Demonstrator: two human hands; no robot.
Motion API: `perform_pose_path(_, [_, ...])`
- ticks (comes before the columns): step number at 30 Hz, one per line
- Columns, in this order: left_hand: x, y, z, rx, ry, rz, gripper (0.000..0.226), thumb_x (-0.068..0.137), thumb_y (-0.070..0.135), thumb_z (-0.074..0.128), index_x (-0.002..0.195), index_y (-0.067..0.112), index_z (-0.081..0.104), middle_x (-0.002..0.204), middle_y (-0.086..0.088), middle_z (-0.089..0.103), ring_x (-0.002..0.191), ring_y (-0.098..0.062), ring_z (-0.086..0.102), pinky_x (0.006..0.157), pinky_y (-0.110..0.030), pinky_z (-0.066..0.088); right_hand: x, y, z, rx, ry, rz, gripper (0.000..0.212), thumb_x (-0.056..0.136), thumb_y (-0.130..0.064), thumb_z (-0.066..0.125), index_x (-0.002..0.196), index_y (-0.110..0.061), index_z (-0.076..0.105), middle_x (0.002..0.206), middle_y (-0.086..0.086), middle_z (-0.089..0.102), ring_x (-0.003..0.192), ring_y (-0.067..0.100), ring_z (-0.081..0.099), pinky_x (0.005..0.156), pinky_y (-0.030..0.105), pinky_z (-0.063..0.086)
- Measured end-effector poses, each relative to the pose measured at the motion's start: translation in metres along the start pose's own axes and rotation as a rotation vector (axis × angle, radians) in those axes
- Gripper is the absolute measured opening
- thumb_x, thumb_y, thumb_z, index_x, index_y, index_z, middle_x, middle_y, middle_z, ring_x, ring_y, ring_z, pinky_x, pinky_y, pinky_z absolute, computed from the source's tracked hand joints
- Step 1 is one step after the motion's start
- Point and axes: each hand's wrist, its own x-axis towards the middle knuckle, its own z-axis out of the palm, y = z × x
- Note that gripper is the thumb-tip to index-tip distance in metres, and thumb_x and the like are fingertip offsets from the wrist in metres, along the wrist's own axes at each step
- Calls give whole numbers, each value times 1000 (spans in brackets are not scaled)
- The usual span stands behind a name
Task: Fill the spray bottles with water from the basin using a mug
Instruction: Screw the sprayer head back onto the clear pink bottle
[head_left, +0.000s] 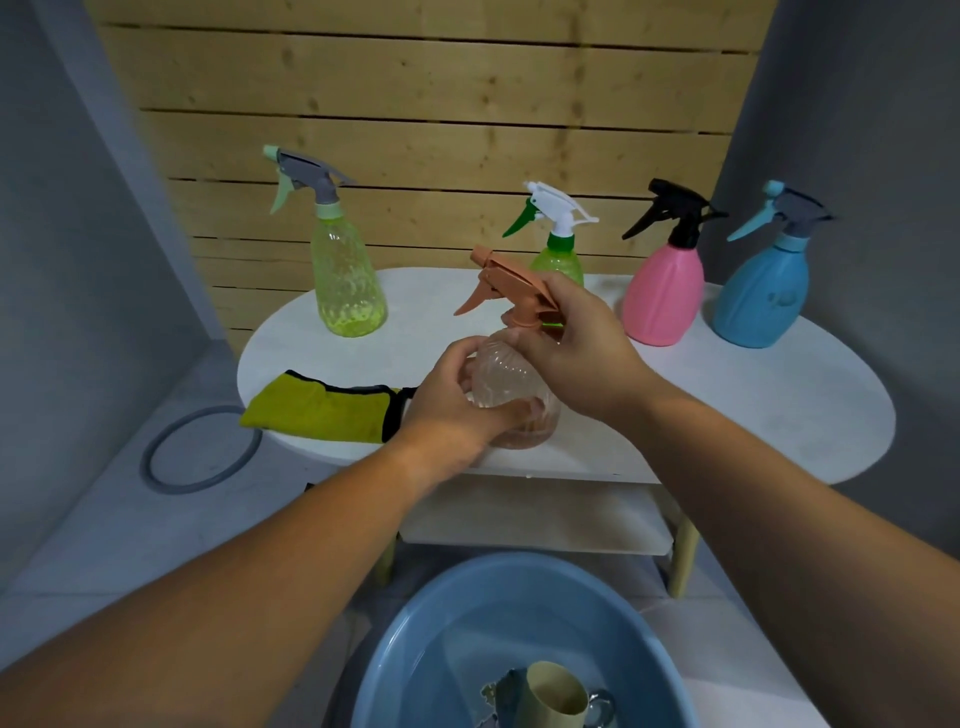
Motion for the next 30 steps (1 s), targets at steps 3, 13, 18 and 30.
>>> perform_pose_path(3, [1, -2, 0, 23, 6, 1, 76, 65, 31, 96, 129, 35, 55, 123, 9, 66, 118, -12, 60, 97, -31, 53, 2, 0, -5, -12, -8, 40, 21, 86, -11, 73, 90, -26, 60, 95, 3, 70, 95, 16, 68, 90, 37, 56])
perform_pose_path(13, [0, 1, 2, 55, 24, -3, 75, 67, 35, 96, 128, 38, 53, 122, 14, 63, 114, -3, 57, 85, -19, 48, -1, 4, 4, 81, 112, 74, 33, 77, -15, 84, 105, -20, 66, 86, -6, 68, 85, 12, 66, 87, 39, 57])
perform_pose_path(18, [3, 3, -5, 71, -91, -39, 101, 62, 31, 98, 146, 31, 43, 134, 5, 63, 123, -13, 61, 106, -39, 52, -12, 20, 2, -39, 44, 190, 96, 66, -49, 87, 145, -29, 37, 128, -9, 60, 116, 9, 58, 97, 28, 48])
perform_pose_path(30, [9, 2, -5, 67, -36, -12, 84, 54, 29, 102, 126, 33, 58, 112, 16, 72, 98, 1, 69, 76, -12, 54, -23, 26, -1, 202, -70, 483, 34, 84, -71, 56, 108, -46, 56, 109, -17, 64, 98, 2, 63, 90, 38, 56])
